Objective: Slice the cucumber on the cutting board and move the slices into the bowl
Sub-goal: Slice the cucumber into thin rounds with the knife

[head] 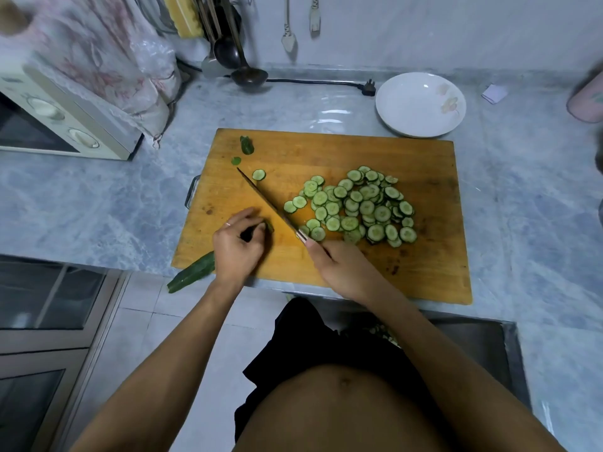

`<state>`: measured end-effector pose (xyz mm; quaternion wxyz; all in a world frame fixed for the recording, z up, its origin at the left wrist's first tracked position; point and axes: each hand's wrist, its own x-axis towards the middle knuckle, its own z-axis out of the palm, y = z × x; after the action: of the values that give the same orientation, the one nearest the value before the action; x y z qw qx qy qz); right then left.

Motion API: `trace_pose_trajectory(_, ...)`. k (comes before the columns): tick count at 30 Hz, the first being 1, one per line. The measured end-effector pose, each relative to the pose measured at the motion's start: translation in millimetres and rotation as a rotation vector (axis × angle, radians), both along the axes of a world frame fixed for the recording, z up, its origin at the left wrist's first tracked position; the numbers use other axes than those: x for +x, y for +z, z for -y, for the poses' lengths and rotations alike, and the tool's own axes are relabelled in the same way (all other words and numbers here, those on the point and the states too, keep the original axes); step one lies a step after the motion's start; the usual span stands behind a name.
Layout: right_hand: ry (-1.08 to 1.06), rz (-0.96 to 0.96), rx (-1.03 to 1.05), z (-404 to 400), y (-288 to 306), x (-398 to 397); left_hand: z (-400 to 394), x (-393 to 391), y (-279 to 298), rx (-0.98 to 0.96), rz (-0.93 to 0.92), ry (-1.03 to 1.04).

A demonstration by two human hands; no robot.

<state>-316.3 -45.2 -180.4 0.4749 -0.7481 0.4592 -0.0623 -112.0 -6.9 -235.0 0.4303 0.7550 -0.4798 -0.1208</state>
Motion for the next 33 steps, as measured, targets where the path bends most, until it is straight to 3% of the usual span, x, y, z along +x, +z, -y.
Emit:
trace_pose_trajectory(3, 0.063, -0.072, -0.15, 4.9, 1.2, -28.5, -1.3, -5.4, 24.8, -0.17, 0.015, 0.032)
trace_pose_trajectory(6, 0.095, -0.231, -0.301, 9.1, 0.3, -50.0, 4.2, -15.1, 45.7, -0.276, 0.128, -0.112)
trace_pose_trajectory(9, 0.169, -0.386, -0.386, 14.6, 5.9, -60.5, 13.1, -29.4, 55.2, -0.209, 0.235, -0.43)
trace_pose_trajectory(13, 0.204, -0.451, -0.504, 16.3, 7.6, -66.7, 24.3, -54.3, 51.2, 0.016, 0.329, -0.778)
trace_pose_trajectory(16, 0.21, -0.457, -0.537, 13.4, 4.9, -71.2, 42.0, -62.1, 48.2, 0.224, 0.367, -0.815)
trace_pose_trajectory(20, 0.231, -0.459, -0.562, 8.8, 3.4, -79.0, 73.8, -64.6, 48.9, 0.435, 0.271, -0.854)
trace_pose_trajectory(25, 0.19, -0.443, -0.602, 4.9, 2.6, -88.2, 71.9, -62.5, 50.8, 0.252, 0.205, -0.71)
trace_pose_trajectory(27, 0.182, -0.445, -0.611, 5.5, 1.5, -89.2, 65.6, -68.9, 55.7, 0.209, 0.219, -0.791)
trace_pose_trajectory(30, 0.186, -0.438, -0.604, 7.5, 3.9, -91.1, 65.7, -94.0, 61.8, 0.246, 0.242, -0.973)
trace_pose_trajectory(33, 0.222, -0.452, -0.614, 6.5, 6.3, -90.1, 81.1, -105.0, 56.5, 0.358, 0.299, -0.946)
